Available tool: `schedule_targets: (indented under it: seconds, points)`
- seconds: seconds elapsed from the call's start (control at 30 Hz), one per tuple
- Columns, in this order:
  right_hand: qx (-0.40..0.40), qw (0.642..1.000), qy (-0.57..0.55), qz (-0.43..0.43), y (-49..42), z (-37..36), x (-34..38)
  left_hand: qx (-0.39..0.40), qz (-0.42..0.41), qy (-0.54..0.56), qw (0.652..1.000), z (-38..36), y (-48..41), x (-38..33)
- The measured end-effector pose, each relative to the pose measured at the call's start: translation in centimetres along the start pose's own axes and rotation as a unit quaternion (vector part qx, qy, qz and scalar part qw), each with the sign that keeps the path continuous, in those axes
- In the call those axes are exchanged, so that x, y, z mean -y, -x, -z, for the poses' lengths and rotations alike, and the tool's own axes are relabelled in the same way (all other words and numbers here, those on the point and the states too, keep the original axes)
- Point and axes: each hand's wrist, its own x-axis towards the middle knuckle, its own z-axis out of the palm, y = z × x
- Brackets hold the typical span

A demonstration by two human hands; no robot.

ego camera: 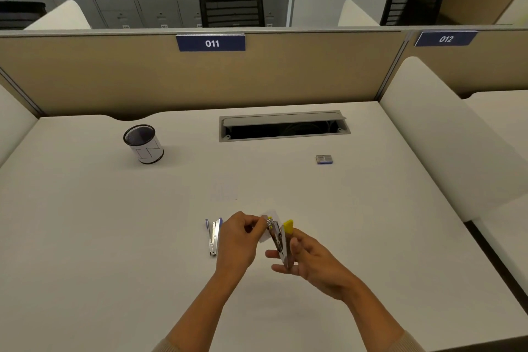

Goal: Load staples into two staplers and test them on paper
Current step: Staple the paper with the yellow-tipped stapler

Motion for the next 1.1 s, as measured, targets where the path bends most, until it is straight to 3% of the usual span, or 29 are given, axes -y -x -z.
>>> schedule_targets:
  seconds: [0.2,0.47,0.73,1.0,1.1]
  points:
    - [-0.094,0.994,0.051,0.021,-0.5,-1.1,-0.2,-0.001,-0.014,0.012,1.000,0.0,0.2,-0.3]
    - [-0.153,0.986,0.047,0.050,-0.9,-1.9,-0.9,0.007,-0.044,0.028,0.999,0.3,0.2,-0.5]
    - [-0.123,0.990,0.038,0.054,-0.5,-2.0,-0.4,0.027,-0.066,0.032,0.997,0.6,-0.4,-0.4]
    - [-0.084,0.995,0.000,0.062,0.2,-0.7,0.5,0.099,-0.067,0.067,0.991,1.2,-1.1,-0.2]
    - [-0.089,0.994,-0.010,0.069,0.4,0.1,0.7,0.076,-0.046,0.111,0.990,1.6,-1.3,-0.1]
